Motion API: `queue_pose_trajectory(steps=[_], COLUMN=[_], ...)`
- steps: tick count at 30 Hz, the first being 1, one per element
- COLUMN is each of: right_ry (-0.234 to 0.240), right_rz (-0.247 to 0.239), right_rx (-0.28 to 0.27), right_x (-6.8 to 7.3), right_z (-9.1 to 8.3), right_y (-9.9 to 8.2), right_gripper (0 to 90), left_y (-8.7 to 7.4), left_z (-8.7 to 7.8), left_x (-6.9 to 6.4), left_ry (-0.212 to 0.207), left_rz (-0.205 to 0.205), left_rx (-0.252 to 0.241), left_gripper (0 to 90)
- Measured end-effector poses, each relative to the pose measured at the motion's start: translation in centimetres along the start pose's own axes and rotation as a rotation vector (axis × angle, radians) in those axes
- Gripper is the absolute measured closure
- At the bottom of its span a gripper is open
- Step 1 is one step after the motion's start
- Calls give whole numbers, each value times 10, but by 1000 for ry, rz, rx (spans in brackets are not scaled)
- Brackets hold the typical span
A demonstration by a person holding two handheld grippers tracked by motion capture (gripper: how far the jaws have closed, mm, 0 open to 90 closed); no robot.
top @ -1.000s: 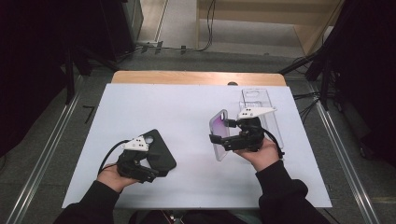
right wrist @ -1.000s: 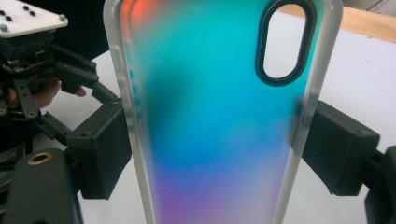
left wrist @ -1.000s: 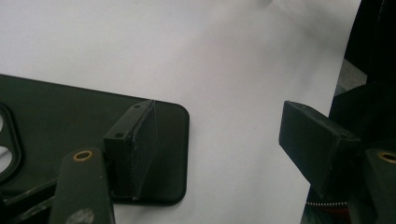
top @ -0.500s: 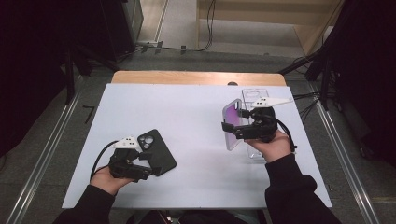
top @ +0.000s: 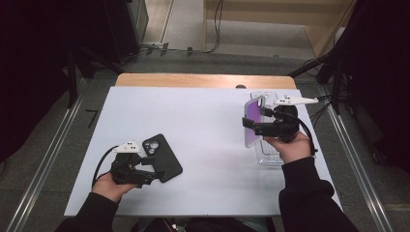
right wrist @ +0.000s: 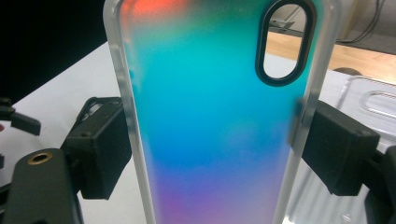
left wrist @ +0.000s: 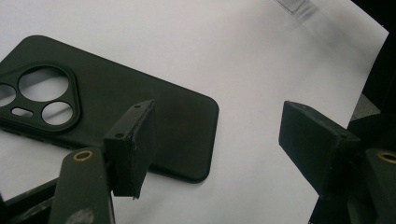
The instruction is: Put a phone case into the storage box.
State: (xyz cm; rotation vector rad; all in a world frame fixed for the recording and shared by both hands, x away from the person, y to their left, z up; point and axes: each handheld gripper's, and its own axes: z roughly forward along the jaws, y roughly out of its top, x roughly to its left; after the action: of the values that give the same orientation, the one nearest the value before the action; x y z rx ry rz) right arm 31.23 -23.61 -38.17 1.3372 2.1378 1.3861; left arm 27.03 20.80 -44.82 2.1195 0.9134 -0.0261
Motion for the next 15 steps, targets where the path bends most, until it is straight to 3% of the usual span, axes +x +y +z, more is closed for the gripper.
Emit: queue_pose_trajectory(steps=[9, 15], right_ry=[-64, -153], right_rz=[33, 56], right_rx=[-25, -62], right_x=[-15, -24], right_z=[-12, -18], right_y=[2, 3], right_gripper=[148, 148], left_y=[-1, -1], left_z=[1, 0], left_x=[1, 1], left_ry=[-2, 3], left_rz=[3, -3], left_rx=[2, 6], left_gripper=[283, 283])
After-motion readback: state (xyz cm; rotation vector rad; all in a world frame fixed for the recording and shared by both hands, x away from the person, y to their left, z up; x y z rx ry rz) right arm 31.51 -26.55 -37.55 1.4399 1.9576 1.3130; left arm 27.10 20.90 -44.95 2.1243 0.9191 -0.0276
